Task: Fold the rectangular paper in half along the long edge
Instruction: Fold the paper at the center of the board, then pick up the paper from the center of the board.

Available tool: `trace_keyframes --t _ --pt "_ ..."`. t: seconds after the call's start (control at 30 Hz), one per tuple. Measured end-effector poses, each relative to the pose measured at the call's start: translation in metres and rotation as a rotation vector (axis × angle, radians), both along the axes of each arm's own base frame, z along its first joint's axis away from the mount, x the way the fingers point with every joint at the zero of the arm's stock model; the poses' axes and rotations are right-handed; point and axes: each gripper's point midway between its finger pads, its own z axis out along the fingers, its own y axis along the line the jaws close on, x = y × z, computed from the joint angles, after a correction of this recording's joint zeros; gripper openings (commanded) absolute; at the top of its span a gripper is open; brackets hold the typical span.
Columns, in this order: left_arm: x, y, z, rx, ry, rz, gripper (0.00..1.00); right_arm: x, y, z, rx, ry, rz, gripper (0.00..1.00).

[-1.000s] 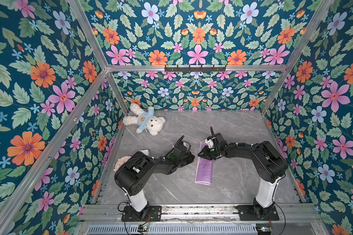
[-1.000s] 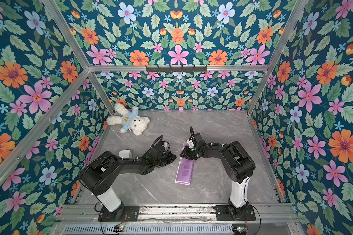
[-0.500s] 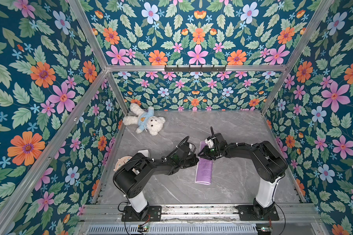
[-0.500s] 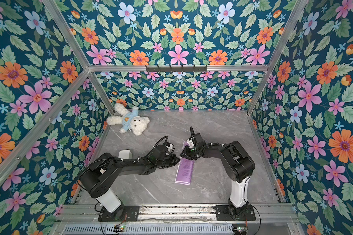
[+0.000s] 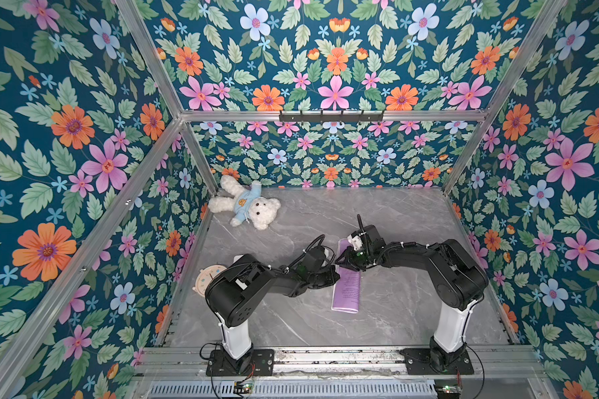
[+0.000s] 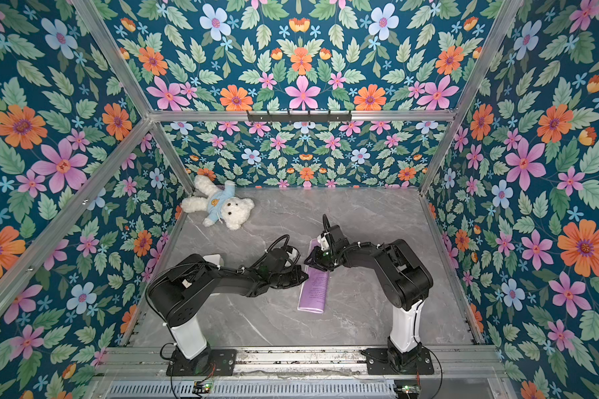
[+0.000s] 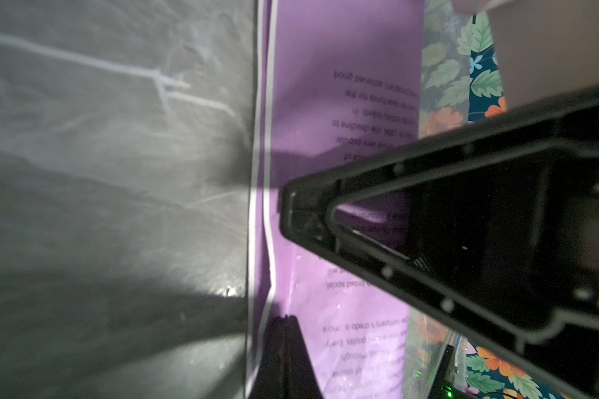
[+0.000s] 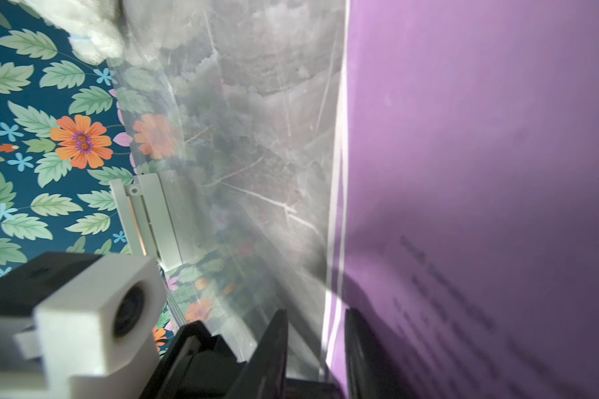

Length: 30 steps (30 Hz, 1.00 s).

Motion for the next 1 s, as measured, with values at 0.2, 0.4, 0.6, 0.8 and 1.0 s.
trace_keyframes --t 0.2,0.4,0.6,0.8,1.0 --pt "0.000 0.001 0.000 0.003 -0.002 0.004 0.00 0.007 -0.016 0.047 0.048 -0.111 -0.043 0.45" --pt "0.001 0.001 0.000 0.002 -0.003 0.005 0.00 0.003 -0.072 0.043 -0.001 -0.126 -0.185 0.45" --pt "0.001 0.001 0.000 0.002 -0.004 0.005 0.00 -0.021 -0.086 0.013 -0.024 -0.034 -0.195 0.45" --pt "0.001 0.001 0.000 0.002 -0.004 0.005 0.00 -0.028 -0.076 -0.002 0.040 0.016 -0.161 0.35" --pt "0.001 0.001 0.000 0.002 -0.004 0.006 0.00 -0.027 -0.069 -0.010 0.078 0.026 -0.137 0.27"
